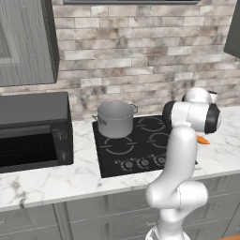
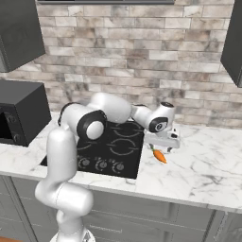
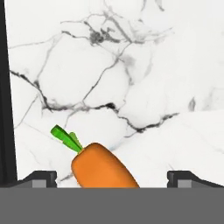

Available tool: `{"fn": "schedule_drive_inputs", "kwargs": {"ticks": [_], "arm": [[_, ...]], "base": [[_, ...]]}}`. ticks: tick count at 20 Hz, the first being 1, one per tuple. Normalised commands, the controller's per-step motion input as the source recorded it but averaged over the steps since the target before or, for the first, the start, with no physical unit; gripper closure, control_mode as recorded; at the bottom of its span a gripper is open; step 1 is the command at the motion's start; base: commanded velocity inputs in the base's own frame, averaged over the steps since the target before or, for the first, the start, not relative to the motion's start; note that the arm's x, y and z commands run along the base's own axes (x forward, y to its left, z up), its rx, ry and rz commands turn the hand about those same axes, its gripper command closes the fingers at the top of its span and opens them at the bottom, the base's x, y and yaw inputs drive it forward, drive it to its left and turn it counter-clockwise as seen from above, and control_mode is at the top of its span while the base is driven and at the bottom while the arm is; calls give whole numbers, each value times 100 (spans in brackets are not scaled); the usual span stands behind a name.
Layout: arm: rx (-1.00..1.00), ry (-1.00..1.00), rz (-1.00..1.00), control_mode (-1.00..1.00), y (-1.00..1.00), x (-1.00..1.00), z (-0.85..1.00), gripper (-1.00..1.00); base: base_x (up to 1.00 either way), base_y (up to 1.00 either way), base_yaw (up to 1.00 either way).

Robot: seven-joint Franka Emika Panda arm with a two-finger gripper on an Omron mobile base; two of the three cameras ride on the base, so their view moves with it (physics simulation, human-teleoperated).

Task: Turn on the burner for the pot on the stove. Wait thirty seconds for the pot to heat up. Then add the carrot to the pot.

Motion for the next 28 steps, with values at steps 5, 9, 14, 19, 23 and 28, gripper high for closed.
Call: {"fn": "schedule_drive_inputs", "kwargs": {"ticks": [5, 9, 14, 19, 23, 28], "arm": [[0, 0, 0, -100, 1, 8, -39, -100], [0, 0, 0, -100, 14, 0, -17, -100], [0, 0, -1, -100, 12, -7, 0, -100], [0, -1, -3, -100, 3, -37, 0, -100], [0, -5, -3, -100, 0, -32, -6, -100], [0, -2, -1, -100, 10, -5, -30, -100]], "base": [[0, 0, 0], [0, 0, 0], [0, 0, 0], [0, 0, 0], [0, 0, 0], [0, 0, 0]]}}
